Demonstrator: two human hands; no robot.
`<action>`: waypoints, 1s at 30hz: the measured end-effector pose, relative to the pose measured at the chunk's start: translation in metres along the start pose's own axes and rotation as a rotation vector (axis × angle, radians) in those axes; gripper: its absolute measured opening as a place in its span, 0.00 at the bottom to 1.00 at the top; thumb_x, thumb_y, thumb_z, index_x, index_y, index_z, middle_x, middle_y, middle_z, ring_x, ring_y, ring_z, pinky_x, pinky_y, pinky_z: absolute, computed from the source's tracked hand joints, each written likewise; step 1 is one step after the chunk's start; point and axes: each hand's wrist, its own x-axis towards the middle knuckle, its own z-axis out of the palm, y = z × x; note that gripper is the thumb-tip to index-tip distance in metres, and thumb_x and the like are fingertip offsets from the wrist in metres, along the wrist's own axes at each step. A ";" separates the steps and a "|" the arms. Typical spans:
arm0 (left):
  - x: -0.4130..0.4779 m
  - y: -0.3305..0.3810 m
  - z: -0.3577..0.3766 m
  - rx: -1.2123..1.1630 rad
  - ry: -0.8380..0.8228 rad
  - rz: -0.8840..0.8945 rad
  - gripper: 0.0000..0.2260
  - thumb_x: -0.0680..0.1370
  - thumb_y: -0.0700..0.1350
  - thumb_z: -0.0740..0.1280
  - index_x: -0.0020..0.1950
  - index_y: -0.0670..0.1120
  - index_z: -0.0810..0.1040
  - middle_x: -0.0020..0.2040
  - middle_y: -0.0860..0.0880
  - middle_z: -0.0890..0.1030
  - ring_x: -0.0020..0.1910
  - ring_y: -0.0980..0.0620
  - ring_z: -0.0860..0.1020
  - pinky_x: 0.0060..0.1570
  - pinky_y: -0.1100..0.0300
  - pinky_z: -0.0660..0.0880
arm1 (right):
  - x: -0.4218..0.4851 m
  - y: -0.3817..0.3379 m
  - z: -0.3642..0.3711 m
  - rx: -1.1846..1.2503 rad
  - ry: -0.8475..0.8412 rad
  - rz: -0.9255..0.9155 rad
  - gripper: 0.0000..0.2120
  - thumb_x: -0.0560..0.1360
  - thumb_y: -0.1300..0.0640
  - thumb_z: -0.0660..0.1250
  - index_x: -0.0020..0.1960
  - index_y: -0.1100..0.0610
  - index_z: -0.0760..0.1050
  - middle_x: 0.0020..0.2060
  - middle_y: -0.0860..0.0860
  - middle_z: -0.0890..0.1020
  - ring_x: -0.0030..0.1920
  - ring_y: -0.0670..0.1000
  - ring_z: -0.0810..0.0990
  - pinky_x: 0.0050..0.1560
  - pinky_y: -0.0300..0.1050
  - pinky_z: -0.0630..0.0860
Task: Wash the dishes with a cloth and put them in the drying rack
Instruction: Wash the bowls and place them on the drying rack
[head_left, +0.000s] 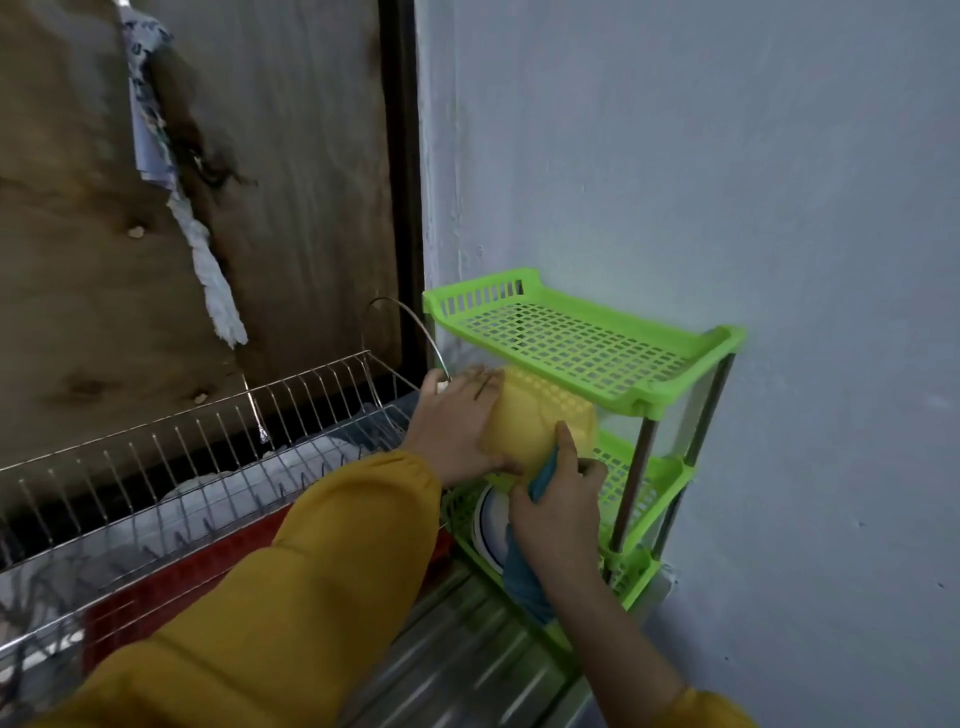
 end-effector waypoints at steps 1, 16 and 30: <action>0.005 -0.001 0.003 0.026 -0.024 -0.009 0.49 0.70 0.72 0.65 0.79 0.45 0.53 0.79 0.49 0.56 0.78 0.51 0.50 0.72 0.47 0.42 | 0.004 0.001 -0.001 -0.008 -0.017 0.009 0.36 0.78 0.58 0.64 0.79 0.49 0.49 0.63 0.56 0.60 0.32 0.50 0.70 0.32 0.43 0.67; 0.005 0.006 0.026 0.219 0.049 -0.035 0.20 0.81 0.55 0.61 0.71 0.51 0.71 0.77 0.53 0.62 0.78 0.47 0.50 0.64 0.44 0.36 | 0.029 0.002 -0.008 -0.170 -0.238 0.044 0.40 0.77 0.56 0.64 0.80 0.50 0.41 0.66 0.58 0.62 0.35 0.53 0.70 0.40 0.47 0.72; -0.139 -0.025 0.002 -0.346 0.537 -0.327 0.22 0.76 0.59 0.60 0.68 0.54 0.75 0.68 0.60 0.70 0.71 0.62 0.61 0.68 0.63 0.50 | -0.030 -0.021 0.023 0.090 -0.205 -0.425 0.36 0.73 0.61 0.71 0.71 0.36 0.59 0.56 0.48 0.66 0.44 0.41 0.72 0.40 0.32 0.69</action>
